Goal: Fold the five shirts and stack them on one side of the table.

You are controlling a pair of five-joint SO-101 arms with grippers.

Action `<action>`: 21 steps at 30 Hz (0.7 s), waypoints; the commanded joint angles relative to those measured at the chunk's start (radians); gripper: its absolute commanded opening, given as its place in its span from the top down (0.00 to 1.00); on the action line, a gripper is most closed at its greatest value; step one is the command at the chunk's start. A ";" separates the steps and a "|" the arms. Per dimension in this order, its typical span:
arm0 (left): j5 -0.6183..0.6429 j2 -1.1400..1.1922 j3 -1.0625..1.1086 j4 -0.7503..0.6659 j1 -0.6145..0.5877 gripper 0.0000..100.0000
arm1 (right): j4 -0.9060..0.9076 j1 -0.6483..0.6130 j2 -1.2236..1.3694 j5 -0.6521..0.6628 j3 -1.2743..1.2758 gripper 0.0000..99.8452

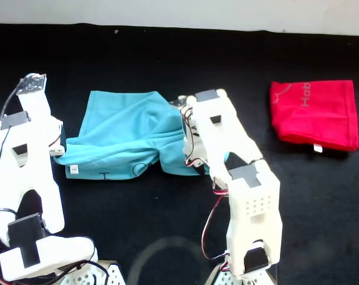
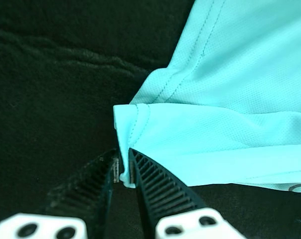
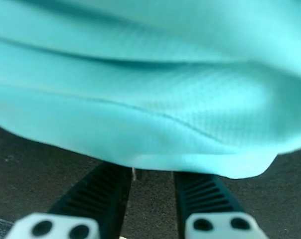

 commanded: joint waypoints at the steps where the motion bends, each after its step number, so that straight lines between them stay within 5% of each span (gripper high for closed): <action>1: -0.003 -0.047 -0.041 -0.012 -0.004 0.99 | 0.012 0.015 -0.068 -0.008 -0.042 0.84; 21: -0.003 -0.047 -0.039 -0.012 -0.005 0.99 | -0.085 0.047 -0.013 -0.002 -0.021 0.88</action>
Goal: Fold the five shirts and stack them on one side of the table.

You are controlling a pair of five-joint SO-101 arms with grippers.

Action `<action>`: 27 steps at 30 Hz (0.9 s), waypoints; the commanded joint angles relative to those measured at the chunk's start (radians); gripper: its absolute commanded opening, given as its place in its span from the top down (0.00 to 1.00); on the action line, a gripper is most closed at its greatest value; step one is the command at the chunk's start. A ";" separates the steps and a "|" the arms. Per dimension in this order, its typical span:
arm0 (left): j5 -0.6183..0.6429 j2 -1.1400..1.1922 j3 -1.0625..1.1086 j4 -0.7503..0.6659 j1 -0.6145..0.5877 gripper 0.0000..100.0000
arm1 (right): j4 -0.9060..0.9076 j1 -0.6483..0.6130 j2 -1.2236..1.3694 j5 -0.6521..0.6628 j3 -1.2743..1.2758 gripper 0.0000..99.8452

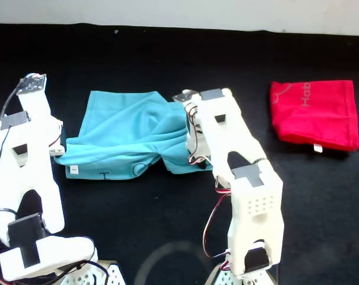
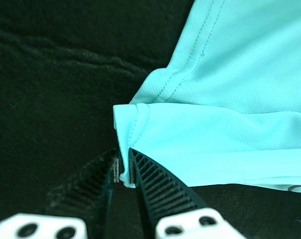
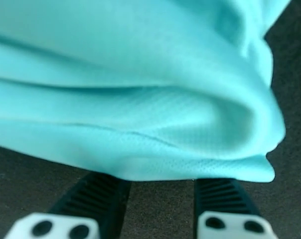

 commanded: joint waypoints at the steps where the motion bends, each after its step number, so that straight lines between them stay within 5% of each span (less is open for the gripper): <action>1: -0.003 -0.047 -0.038 -0.012 -0.004 0.99 | -0.010 0.015 0.002 -0.002 -0.019 0.92; 3: -0.003 -0.047 -0.035 -0.012 -0.004 0.99 | -0.008 0.015 0.025 -0.002 -0.019 1.00; 21: -0.003 -0.047 -0.033 -0.005 -0.004 0.99 | 0.254 0.024 -0.314 -0.002 -0.002 0.99; 27: -0.003 -0.047 -0.039 -0.008 -0.004 0.99 | 0.147 0.022 -0.311 0.000 0.239 0.99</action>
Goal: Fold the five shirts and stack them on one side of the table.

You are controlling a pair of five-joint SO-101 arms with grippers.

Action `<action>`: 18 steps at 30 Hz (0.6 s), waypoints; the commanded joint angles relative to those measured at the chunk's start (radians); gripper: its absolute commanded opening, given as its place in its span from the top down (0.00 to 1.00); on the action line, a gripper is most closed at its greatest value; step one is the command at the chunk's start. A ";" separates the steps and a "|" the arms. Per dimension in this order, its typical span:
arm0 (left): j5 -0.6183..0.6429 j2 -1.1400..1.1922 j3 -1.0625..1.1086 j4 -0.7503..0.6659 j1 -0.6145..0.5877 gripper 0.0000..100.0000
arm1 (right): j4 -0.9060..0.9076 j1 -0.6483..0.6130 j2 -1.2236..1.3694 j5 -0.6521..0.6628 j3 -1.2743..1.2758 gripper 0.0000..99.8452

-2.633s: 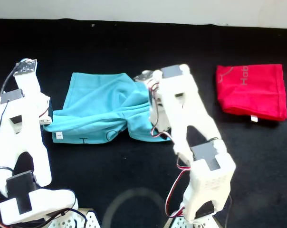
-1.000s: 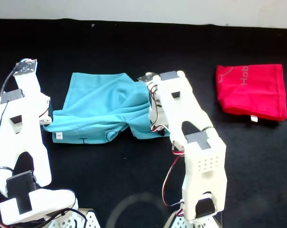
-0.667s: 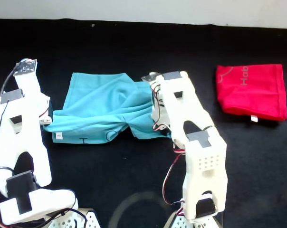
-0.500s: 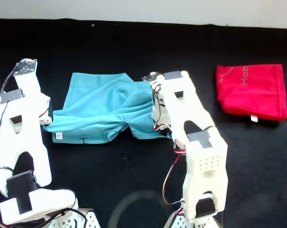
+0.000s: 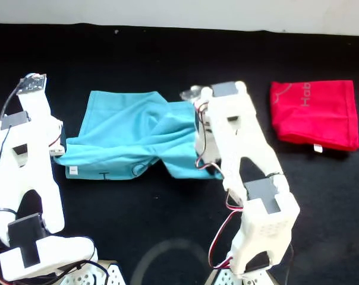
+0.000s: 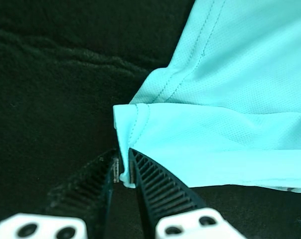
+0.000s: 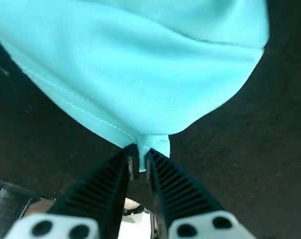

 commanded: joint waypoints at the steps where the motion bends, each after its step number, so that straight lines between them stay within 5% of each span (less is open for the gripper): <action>1: -0.003 -0.047 -0.039 -0.009 -0.004 0.99 | -0.084 0.004 -0.048 0.002 0.154 0.99; 6: -0.003 -0.047 -0.039 -0.011 -0.004 0.99 | -0.223 0.004 -0.048 0.002 0.303 0.99; 18: -0.003 -0.045 -0.038 -0.012 -0.002 0.99 | -0.147 -0.082 -0.214 0.029 0.259 0.92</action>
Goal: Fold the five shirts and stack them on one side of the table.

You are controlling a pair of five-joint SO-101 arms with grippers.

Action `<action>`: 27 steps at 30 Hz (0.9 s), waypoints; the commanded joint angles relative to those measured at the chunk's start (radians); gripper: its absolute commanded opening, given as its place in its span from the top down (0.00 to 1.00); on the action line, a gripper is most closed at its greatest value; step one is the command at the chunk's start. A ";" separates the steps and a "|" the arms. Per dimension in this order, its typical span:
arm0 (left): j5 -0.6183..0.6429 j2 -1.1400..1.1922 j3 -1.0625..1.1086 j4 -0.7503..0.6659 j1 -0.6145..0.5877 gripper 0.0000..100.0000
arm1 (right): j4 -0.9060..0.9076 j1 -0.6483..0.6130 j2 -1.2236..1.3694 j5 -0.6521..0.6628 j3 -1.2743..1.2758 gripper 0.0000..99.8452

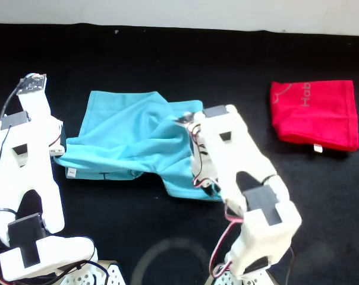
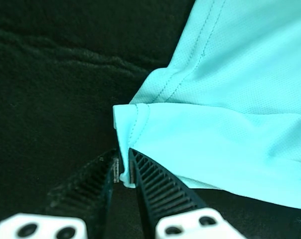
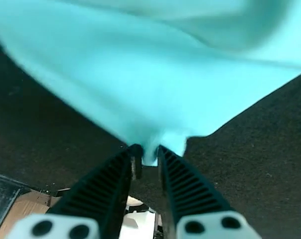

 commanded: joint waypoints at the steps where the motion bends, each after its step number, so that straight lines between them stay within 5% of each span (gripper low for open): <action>1: -0.003 -0.045 -0.036 -0.012 -0.002 0.99 | -0.012 -0.013 -0.124 0.011 -0.022 0.92; 10: -0.003 -0.047 -0.036 -0.011 -0.004 0.99 | -0.042 0.027 -0.105 0.017 0.016 0.82; 27: -0.003 -0.047 -0.033 -0.006 -0.007 0.99 | -0.174 0.025 0.217 0.017 0.030 0.83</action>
